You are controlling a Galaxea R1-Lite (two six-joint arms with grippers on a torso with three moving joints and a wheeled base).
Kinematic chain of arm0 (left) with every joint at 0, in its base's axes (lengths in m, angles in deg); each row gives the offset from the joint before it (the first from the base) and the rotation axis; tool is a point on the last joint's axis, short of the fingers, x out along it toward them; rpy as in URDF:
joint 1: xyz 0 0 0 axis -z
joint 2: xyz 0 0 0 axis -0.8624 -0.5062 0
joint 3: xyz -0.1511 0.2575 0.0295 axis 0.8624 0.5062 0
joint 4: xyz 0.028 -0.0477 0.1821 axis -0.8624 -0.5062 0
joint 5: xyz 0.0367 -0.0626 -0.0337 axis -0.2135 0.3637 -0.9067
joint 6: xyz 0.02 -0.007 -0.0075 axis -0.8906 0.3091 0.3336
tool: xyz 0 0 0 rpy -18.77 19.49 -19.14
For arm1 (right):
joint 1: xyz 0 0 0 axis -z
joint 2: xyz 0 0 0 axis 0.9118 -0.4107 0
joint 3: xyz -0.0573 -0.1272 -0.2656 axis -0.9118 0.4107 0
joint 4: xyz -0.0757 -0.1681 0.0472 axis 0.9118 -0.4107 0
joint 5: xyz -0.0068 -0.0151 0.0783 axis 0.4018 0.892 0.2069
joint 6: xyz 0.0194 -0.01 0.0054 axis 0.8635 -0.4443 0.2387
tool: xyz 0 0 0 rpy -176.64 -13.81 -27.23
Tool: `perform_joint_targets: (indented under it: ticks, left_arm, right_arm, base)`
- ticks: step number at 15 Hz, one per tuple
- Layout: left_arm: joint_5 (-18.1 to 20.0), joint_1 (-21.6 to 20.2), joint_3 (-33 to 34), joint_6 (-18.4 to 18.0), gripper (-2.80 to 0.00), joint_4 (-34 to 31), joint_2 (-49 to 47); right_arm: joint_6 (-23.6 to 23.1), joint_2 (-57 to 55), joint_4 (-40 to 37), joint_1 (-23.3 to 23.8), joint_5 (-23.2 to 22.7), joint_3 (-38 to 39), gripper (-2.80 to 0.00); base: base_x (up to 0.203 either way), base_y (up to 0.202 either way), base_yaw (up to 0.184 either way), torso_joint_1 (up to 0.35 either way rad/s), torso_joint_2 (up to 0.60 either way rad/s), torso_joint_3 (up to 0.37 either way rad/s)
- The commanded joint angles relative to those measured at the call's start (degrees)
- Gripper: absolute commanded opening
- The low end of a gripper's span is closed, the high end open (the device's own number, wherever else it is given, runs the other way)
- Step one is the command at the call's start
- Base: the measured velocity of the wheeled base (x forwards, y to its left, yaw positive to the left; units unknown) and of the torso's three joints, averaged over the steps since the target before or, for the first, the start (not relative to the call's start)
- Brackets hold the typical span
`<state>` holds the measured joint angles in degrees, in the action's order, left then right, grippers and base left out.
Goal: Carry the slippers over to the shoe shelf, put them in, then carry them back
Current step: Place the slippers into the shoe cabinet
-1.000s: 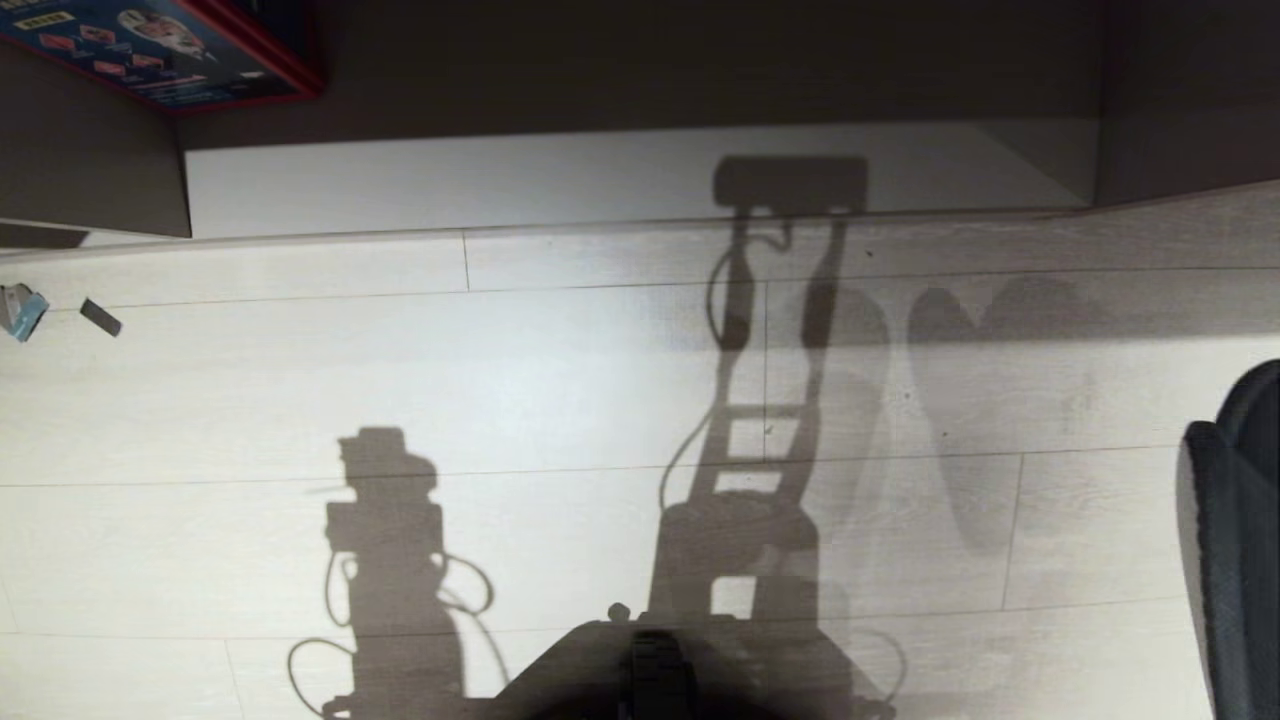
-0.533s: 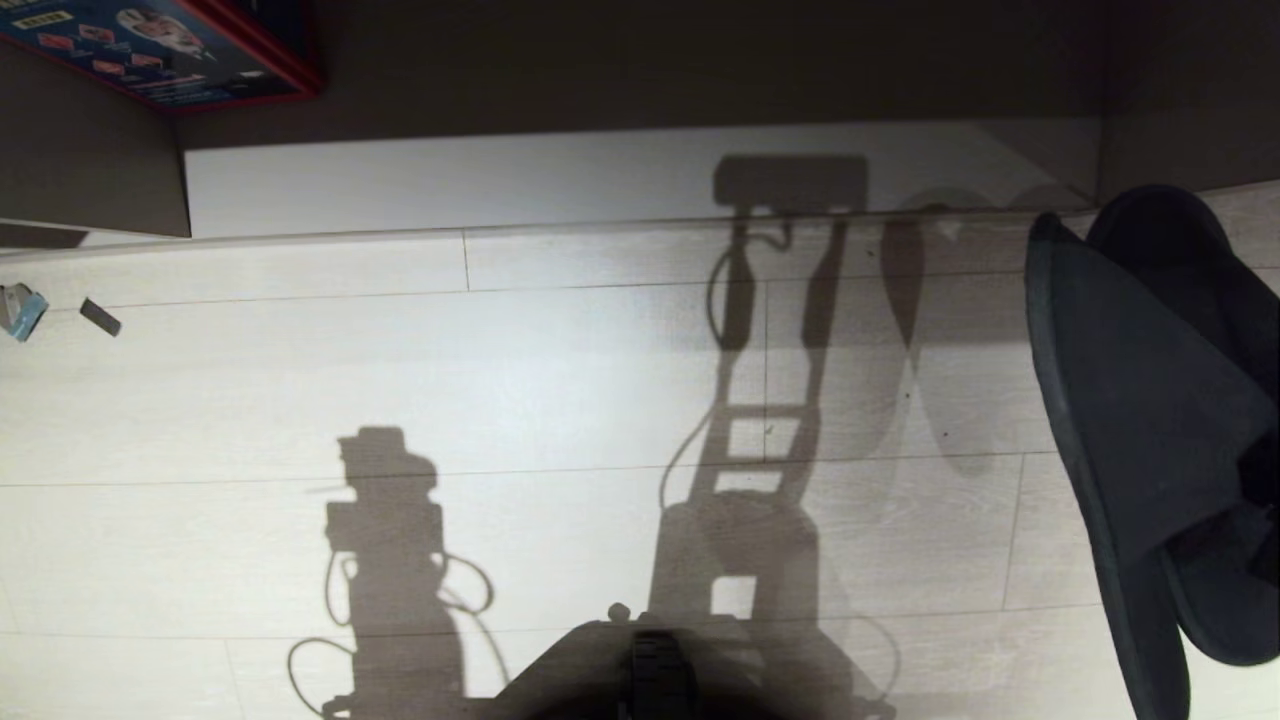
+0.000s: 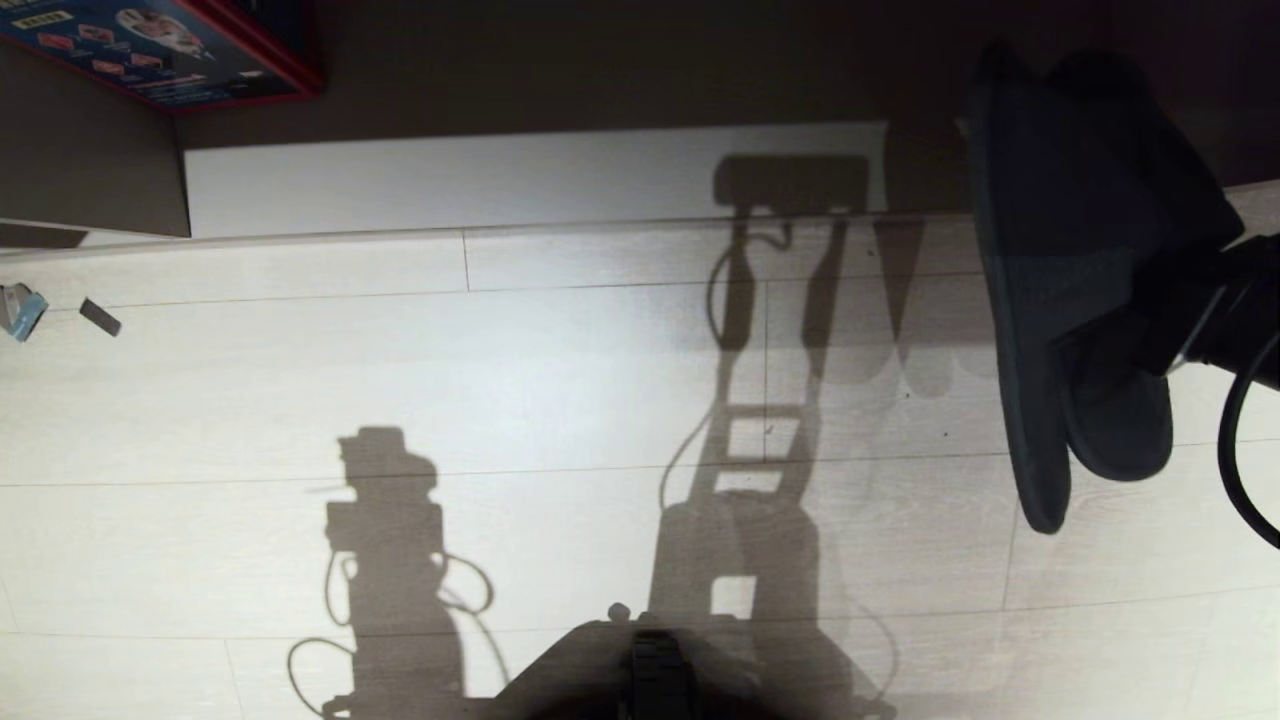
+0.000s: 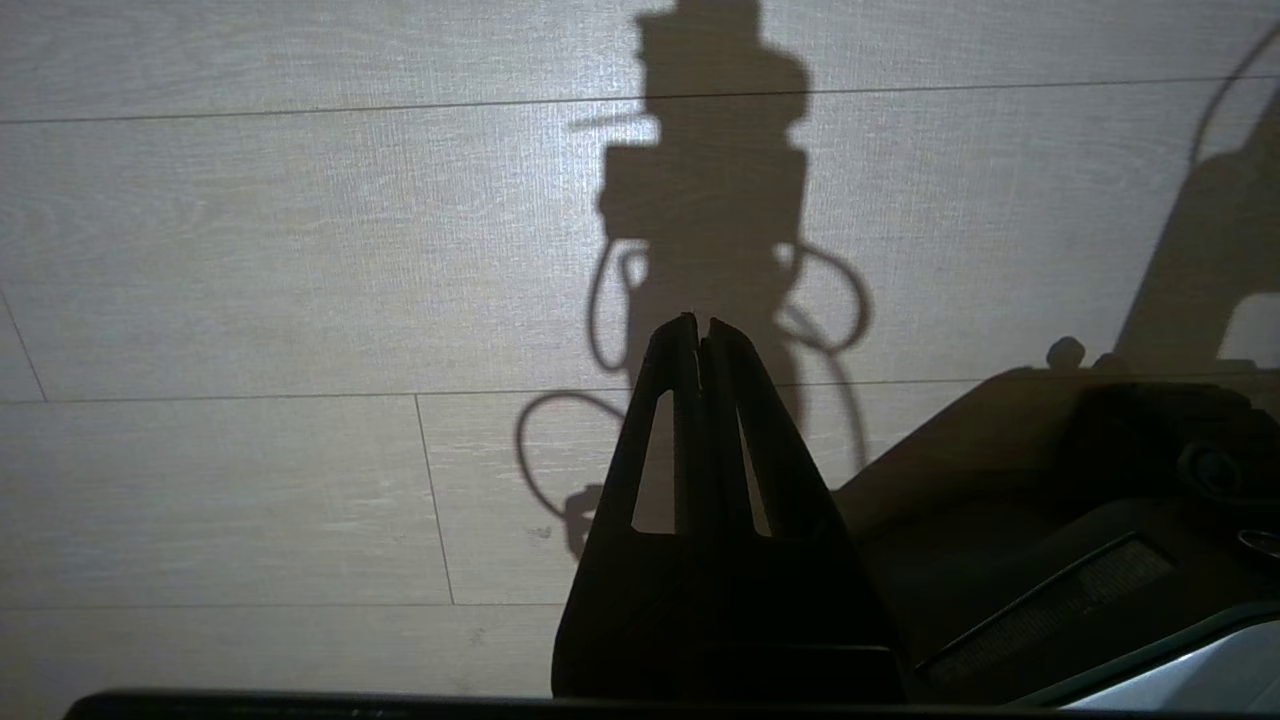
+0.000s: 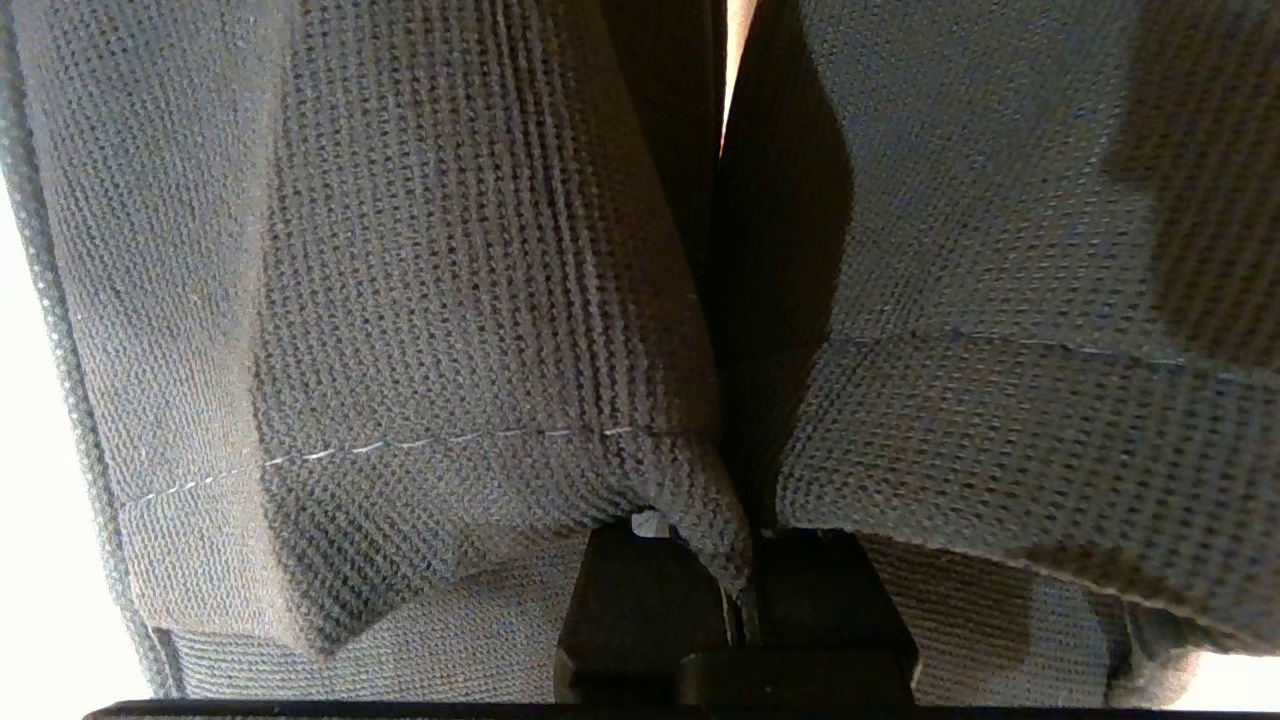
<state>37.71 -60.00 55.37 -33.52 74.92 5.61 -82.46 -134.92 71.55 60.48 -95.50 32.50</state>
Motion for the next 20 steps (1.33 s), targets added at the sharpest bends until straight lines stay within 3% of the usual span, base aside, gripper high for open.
perform_joint_targets:
  ticks: [1, 5, 11, 20]
  left_arm:
    - [-0.01, -0.02, 0.0, 0.02, -2.8, 0.02, 0.02]
    - [-0.01, -0.02, 0.0, 0.02, -2.8, 0.02, 0.02]
    - [-0.01, -0.02, 0.0, 0.02, -2.8, 0.02, 0.02]
    - [-0.01, -0.02, 0.0, 0.02, -2.8, 0.02, 0.02]
  right_arm:
    - [-0.07, -4.03, 1.94, -1.35, 0.45, -2.15, -2.8]
    - [-0.36, -6.11, 7.25, -2.61, 0.82, -3.5, -2.8]
    - [-2.56, -8.85, 9.11, -2.56, 2.59, -7.38, -2.8]
    - [-4.47, -19.75, 8.95, -2.46, 2.74, -23.53, -2.8]
  base:
    - [0.0, 0.0, 0.0, 0.0, 0.0, 0.0]
    - [0.0, 0.0, 0.0, 0.0, 0.0, 0.0]
    - [0.0, 0.0, 0.0, 0.0, 0.0, 0.0]
    - [0.0, 0.0, 0.0, 0.0, 0.0, 0.0]
